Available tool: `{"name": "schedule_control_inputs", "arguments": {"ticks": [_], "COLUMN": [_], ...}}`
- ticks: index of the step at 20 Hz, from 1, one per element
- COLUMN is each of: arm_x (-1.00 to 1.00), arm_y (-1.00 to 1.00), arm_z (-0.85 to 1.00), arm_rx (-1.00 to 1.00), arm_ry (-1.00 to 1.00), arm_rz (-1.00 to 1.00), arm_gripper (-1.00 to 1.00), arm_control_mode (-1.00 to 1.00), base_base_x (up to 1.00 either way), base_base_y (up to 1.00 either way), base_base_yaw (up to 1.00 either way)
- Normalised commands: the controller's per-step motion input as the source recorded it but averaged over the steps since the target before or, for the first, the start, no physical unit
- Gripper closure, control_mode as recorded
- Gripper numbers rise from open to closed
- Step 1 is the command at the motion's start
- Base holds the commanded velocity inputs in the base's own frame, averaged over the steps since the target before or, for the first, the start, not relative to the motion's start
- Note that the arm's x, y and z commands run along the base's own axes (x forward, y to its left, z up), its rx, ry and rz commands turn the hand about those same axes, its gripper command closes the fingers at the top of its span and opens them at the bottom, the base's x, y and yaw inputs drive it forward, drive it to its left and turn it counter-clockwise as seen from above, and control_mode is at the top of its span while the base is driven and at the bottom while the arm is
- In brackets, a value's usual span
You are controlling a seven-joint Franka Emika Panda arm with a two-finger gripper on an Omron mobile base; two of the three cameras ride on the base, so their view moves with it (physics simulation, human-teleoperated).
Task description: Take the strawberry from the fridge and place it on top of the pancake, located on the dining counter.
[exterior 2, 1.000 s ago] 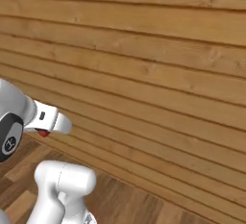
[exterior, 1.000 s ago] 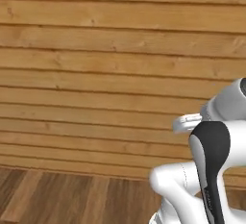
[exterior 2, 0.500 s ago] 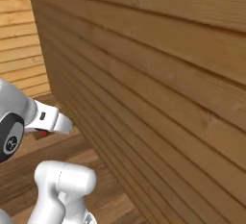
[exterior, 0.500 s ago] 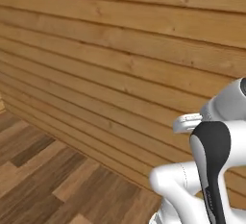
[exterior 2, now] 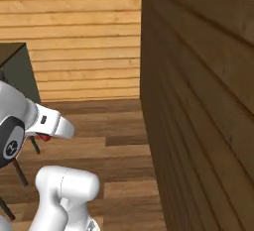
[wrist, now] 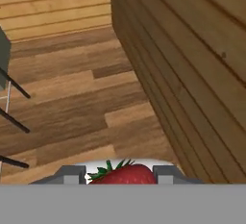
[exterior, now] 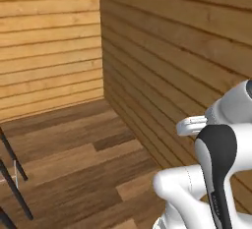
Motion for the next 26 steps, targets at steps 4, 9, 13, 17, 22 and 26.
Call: {"name": "schedule_control_inputs", "arguments": {"ticks": [4,9,13,17,22,26], "arm_x": [0.00,0.00,0.00,0.00,0.00,0.00], "arm_y": [0.00,0.00,0.00,0.00,0.00,0.00], "arm_z": [0.00,0.00,0.00,0.00,0.00,0.00], "arm_rx": [0.00,0.00,0.00,0.00,0.00,0.00], "arm_ry": [0.00,0.00,0.00,0.00,0.00,0.00], "arm_rz": [0.00,0.00,0.00,0.00,0.00,0.00], "arm_gripper": [1.00,1.00,1.00,1.00,1.00,1.00], "arm_control_mode": [1.00,1.00,1.00,1.00,1.00,1.00], "base_base_x": [0.90,0.83,0.29,0.12,0.04,0.18], "base_base_y": [0.00,0.00,0.11,0.06,0.00,0.00], "base_base_yaw": [0.80,0.82,0.82,0.97,1.00,1.00]}}
